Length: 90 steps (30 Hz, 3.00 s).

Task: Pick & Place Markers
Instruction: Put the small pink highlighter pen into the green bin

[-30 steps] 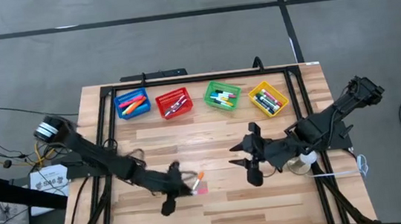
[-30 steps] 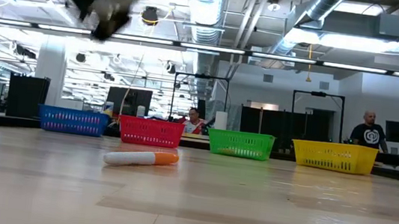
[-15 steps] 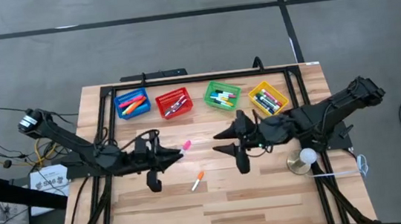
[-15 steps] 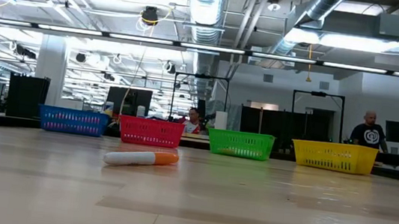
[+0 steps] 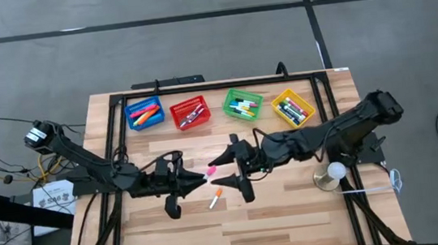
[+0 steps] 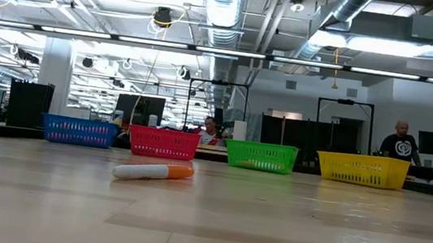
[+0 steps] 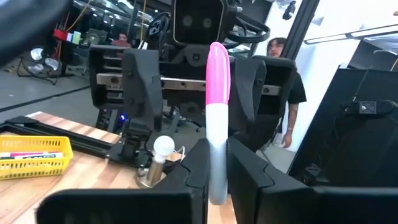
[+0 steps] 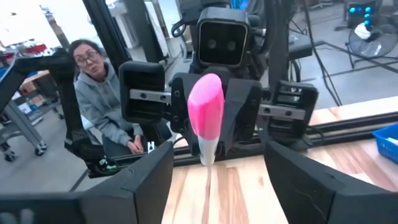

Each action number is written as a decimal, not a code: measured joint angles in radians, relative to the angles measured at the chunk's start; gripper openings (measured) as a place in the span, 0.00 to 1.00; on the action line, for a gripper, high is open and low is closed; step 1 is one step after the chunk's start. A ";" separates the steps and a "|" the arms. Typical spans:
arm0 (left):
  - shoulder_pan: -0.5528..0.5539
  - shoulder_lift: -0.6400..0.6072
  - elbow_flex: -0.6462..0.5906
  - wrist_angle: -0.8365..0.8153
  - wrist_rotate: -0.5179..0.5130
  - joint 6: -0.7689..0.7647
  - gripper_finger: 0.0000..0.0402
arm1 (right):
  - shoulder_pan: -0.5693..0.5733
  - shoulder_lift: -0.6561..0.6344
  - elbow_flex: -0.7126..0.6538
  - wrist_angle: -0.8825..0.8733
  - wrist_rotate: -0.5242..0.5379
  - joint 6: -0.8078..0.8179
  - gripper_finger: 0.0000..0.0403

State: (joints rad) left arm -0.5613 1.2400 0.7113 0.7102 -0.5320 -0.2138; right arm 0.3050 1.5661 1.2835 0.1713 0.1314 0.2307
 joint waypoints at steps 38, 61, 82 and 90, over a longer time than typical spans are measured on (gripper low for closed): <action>0.004 0.002 -0.001 -0.003 0.006 -0.035 0.15 | -0.033 0.013 0.000 0.104 -0.055 0.034 0.09; 0.045 -0.383 0.000 -0.267 0.072 -0.014 0.43 | -0.105 0.013 0.079 0.023 -0.140 -0.055 0.09; 0.044 -0.467 0.000 -0.459 0.069 -0.003 0.38 | -0.403 0.012 0.087 -0.503 -0.161 -0.128 0.09; 0.044 -0.467 0.000 -0.461 0.069 -0.001 0.38 | -0.499 0.012 0.087 -0.524 -0.198 -0.153 0.09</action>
State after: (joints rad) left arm -0.5171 0.7727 0.7109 0.2497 -0.4629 -0.2150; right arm -0.1936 1.5780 1.3705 -0.3532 -0.0661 0.0773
